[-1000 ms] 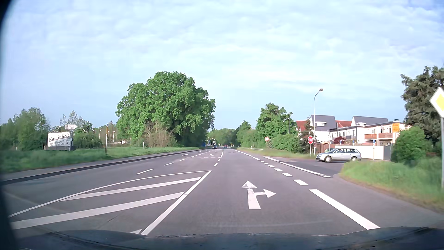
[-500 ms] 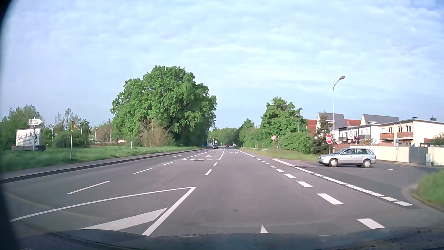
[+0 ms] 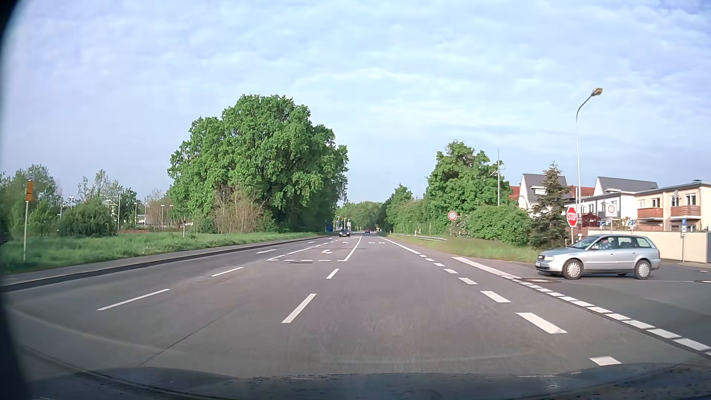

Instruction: Follow the waypoints while adhering to traffic rules and regulations

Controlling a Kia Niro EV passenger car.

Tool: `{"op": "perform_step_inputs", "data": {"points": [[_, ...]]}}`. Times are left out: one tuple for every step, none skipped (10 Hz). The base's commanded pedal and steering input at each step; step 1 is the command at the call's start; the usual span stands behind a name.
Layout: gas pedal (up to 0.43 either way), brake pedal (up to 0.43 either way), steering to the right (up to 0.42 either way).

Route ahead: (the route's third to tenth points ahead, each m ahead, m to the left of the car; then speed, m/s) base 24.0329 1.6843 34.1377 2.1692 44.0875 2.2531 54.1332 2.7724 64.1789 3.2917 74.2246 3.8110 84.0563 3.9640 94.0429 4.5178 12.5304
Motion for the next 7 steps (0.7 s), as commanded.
{"op": "perform_step_inputs", "data": {"points": [[0.118, 0.000, -0.005], [0.118, 0.000, -0.005], [0.118, 0.000, -0.005], [0.118, 0.000, -0.005], [0.118, 0.000, -0.005], [0.118, 0.000, -0.005], [0.118, 0.000, -0.005]]}}
